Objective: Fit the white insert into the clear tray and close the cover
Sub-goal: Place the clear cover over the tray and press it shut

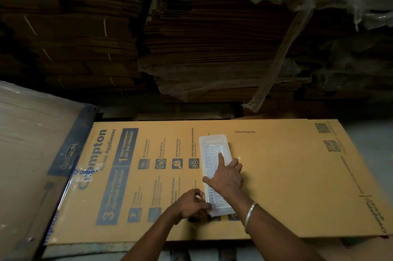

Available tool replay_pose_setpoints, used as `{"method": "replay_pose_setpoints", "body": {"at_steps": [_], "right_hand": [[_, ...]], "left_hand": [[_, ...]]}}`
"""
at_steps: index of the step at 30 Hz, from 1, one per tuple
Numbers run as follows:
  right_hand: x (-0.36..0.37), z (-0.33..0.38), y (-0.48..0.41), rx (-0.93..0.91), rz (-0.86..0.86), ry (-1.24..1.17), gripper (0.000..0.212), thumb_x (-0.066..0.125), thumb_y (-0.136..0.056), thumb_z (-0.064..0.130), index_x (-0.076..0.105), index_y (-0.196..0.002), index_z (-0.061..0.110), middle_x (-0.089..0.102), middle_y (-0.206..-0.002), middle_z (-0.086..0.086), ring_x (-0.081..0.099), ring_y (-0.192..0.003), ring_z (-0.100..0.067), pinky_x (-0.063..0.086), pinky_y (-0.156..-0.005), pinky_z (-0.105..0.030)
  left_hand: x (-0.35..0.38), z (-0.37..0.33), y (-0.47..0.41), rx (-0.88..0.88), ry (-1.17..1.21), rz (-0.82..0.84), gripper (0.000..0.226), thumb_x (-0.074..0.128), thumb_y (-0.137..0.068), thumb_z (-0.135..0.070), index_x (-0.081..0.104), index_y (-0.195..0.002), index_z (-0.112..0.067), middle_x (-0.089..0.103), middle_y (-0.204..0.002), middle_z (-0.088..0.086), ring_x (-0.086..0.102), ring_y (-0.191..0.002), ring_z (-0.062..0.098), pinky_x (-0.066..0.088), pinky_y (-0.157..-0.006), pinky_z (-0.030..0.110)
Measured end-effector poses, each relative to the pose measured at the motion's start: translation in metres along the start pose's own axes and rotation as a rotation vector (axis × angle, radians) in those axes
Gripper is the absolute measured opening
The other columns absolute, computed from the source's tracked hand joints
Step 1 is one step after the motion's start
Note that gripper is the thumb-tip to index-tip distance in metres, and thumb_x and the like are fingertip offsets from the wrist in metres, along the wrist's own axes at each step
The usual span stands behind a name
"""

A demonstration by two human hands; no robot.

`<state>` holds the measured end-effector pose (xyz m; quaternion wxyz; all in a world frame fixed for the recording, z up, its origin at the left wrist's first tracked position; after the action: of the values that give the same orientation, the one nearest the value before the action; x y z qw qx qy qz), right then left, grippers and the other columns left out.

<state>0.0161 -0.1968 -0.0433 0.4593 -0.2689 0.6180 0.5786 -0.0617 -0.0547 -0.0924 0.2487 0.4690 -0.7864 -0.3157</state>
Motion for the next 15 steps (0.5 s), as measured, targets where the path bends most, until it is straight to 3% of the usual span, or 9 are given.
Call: {"method": "replay_pose_setpoints", "body": {"at_steps": [2,5,11,13,15], "right_hand": [[0.001,0.001,0.000,0.000,-0.005,-0.002,0.118,0.061,-0.068,0.081,0.002,-0.158,0.033,0.026,-0.136,-0.018,0.032,-0.121,-0.034,0.056,-0.083,-0.044],[0.001,0.003,-0.001,-0.004,-0.011,-0.008,0.118,0.060,-0.068,0.082,0.001,-0.158,0.033,0.026,-0.135,-0.018,0.032,-0.120,-0.034,0.057,-0.083,-0.045],[0.003,0.001,-0.005,-0.041,-0.004,0.012,0.118,0.057,-0.070,0.085,0.000,-0.158,0.031,0.027,-0.140,-0.018,0.034,-0.123,-0.034,0.053,-0.082,-0.043],[0.002,-0.001,-0.007,-0.059,-0.002,0.021,0.111,0.053,-0.075,0.084,0.003,-0.158,0.030,0.029,-0.143,-0.018,0.037,-0.124,-0.034,0.052,-0.082,-0.042],[-0.005,-0.002,-0.011,-0.092,-0.010,-0.001,0.089,0.050,-0.088,0.070,0.011,-0.156,0.027,0.027,-0.148,-0.018,0.038,-0.127,-0.034,0.051,-0.088,-0.043]], "left_hand": [[0.000,0.002,0.001,0.017,-0.073,-0.007,0.060,0.095,-0.064,-0.030,0.052,-0.101,-0.013,0.078,-0.087,0.011,0.070,-0.077,0.028,0.055,-0.062,0.035],[-0.001,0.003,0.003,0.044,-0.114,-0.010,0.059,0.095,-0.066,-0.031,0.052,-0.103,-0.015,0.074,-0.081,0.004,0.067,-0.068,0.019,0.052,-0.056,0.031],[0.002,-0.003,0.010,0.048,-0.111,0.008,0.047,0.086,-0.079,-0.017,0.048,-0.106,-0.013,0.069,-0.090,0.012,0.063,-0.076,0.027,0.053,-0.061,0.033],[0.003,-0.003,0.011,0.039,-0.105,-0.002,0.045,0.084,-0.081,-0.013,0.047,-0.106,-0.012,0.066,-0.089,0.012,0.060,-0.072,0.025,0.051,-0.059,0.033],[0.004,-0.004,0.012,0.032,-0.103,-0.006,0.044,0.083,-0.082,-0.010,0.045,-0.105,-0.011,0.064,-0.081,0.007,0.057,-0.062,0.018,0.048,-0.055,0.032]]}}
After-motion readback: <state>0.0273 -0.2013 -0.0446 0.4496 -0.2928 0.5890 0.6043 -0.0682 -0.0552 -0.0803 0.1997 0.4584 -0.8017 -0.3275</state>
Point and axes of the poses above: each hand's wrist, its own y-axis away from the middle knuckle, its own x-axis out of the palm, z = x × y, the point moved 6 cm from there along -y, towards the middle knuckle
